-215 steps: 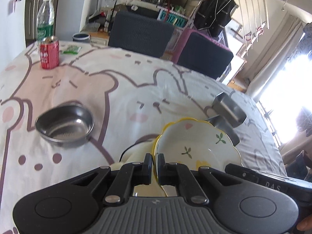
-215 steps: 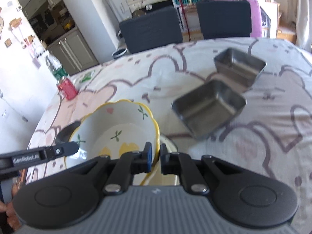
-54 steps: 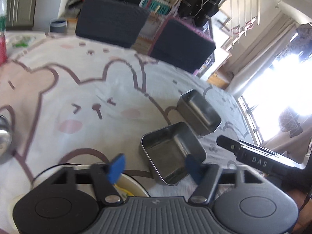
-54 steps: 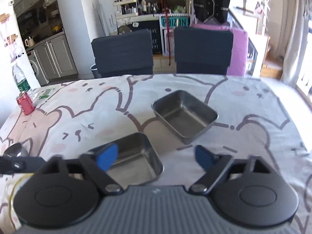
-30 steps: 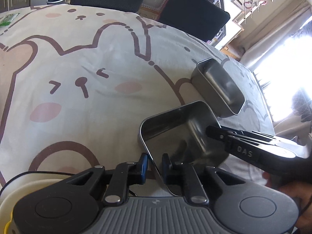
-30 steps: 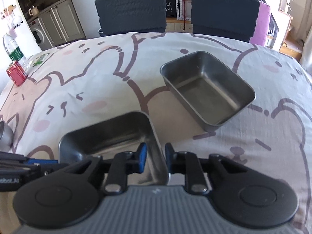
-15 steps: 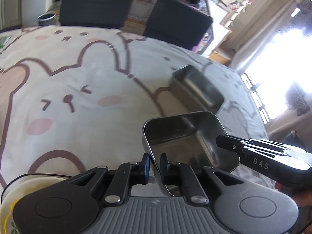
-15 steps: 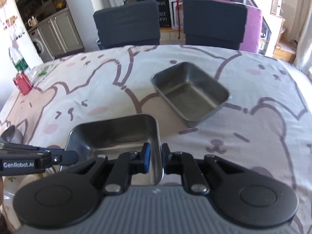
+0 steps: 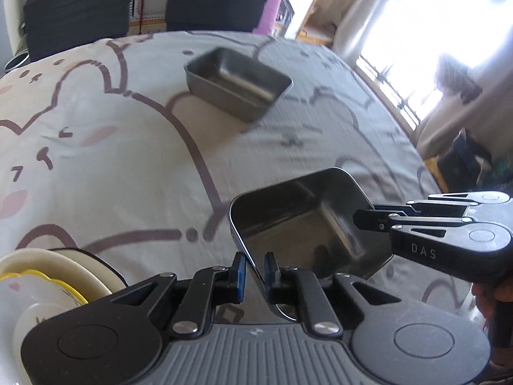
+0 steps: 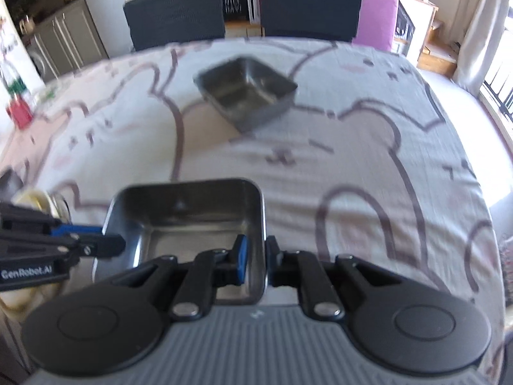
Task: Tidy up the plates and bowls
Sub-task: 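Lift the steel tray with both grippers, set it down and open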
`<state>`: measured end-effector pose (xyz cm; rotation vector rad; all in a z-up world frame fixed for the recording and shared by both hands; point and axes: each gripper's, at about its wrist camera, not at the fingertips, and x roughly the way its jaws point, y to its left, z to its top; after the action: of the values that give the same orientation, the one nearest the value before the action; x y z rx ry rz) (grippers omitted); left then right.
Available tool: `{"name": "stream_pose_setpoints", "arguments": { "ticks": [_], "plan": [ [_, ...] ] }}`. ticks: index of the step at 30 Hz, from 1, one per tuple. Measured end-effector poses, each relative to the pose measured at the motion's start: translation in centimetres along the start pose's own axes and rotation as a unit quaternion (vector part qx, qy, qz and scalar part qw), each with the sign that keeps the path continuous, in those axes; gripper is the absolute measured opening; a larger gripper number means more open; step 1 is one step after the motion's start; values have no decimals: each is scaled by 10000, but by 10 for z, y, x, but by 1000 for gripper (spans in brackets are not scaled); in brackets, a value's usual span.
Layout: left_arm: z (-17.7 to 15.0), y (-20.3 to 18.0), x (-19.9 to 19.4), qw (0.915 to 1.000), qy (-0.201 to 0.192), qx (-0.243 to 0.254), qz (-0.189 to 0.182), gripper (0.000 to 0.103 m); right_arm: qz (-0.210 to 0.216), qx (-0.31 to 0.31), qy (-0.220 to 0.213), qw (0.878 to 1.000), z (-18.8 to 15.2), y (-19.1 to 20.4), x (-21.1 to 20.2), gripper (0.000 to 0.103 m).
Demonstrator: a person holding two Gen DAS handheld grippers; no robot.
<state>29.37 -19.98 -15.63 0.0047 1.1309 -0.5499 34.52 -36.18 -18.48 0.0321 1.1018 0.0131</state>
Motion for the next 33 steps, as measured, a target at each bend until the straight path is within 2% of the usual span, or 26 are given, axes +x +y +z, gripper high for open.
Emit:
{"name": "stream_pose_setpoints", "arguments": {
  "ticks": [4, 11, 25, 33],
  "plan": [
    [-3, -2, 7, 9999, 122, -27, -13, 13, -55, -102, 173, 9998, -13, -2, 1, 15],
    [-2, -9, 12, 9999, 152, 18, -55, 13, -115, -70, 432, 9990, -15, -4, 9, 15],
    [-2, -10, 22, 9997, 225, 48, 14, 13, -86, 14, 589, 9982, -12, -8, 17, 15],
    [-2, -8, 23, 9997, 214, 60, -48, 14, 141, 193, 589, 9980, -15, -16, 18, 15]
  ]
}}
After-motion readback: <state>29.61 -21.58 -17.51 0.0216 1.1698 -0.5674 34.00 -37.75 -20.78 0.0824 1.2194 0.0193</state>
